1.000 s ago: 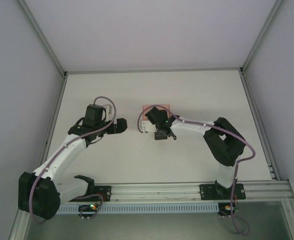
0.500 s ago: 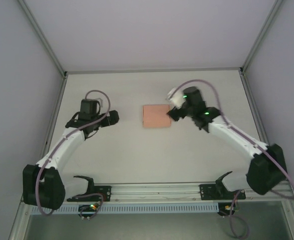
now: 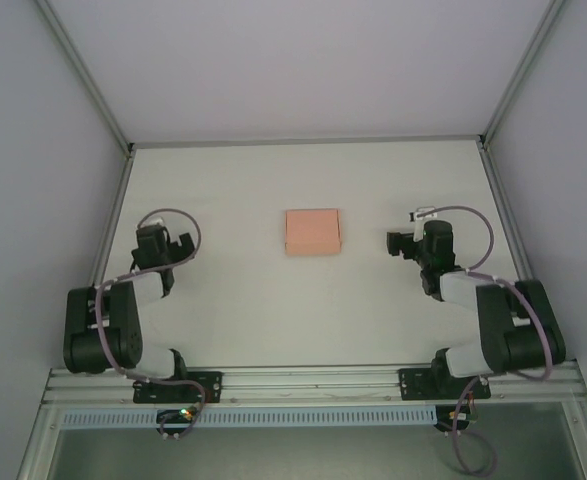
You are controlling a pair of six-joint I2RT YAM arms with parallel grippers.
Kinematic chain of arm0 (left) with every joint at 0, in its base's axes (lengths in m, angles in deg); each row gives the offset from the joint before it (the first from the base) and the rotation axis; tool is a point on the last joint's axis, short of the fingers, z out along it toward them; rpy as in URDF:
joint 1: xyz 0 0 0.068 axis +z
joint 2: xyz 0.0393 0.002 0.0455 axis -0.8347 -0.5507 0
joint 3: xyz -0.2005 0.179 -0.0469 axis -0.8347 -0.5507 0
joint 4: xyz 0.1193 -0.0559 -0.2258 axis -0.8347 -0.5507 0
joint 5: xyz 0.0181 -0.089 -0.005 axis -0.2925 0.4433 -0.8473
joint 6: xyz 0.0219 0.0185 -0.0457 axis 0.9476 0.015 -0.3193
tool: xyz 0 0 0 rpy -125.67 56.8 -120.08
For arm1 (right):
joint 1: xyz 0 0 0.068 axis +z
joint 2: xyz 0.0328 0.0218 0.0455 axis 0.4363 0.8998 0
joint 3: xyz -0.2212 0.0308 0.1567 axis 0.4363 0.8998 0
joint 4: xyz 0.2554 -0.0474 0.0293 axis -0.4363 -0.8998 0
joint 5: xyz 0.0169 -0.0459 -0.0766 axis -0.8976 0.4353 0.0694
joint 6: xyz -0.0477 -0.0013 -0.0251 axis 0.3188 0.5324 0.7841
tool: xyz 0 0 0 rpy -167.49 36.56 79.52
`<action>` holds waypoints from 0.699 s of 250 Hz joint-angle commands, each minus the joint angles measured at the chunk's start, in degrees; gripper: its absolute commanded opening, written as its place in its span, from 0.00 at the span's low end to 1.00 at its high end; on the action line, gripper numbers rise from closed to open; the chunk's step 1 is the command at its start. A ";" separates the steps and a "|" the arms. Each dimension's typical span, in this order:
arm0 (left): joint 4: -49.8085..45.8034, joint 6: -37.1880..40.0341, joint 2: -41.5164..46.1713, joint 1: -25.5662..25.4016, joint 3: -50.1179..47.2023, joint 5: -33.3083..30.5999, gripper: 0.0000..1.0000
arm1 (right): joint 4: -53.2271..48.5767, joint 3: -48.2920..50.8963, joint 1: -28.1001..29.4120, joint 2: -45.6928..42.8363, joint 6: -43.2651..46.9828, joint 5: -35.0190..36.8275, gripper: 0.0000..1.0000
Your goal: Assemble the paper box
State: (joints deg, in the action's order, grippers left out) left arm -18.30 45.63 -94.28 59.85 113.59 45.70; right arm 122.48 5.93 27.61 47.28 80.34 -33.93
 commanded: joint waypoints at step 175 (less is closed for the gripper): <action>29.92 7.97 -5.83 -3.09 -5.43 -2.05 1.00 | 15.83 0.22 -1.94 4.80 -2.03 -5.39 1.00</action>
State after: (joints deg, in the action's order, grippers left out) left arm 9.55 52.50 -99.92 56.66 108.14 44.19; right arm 136.58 6.87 25.75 52.18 78.40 -38.68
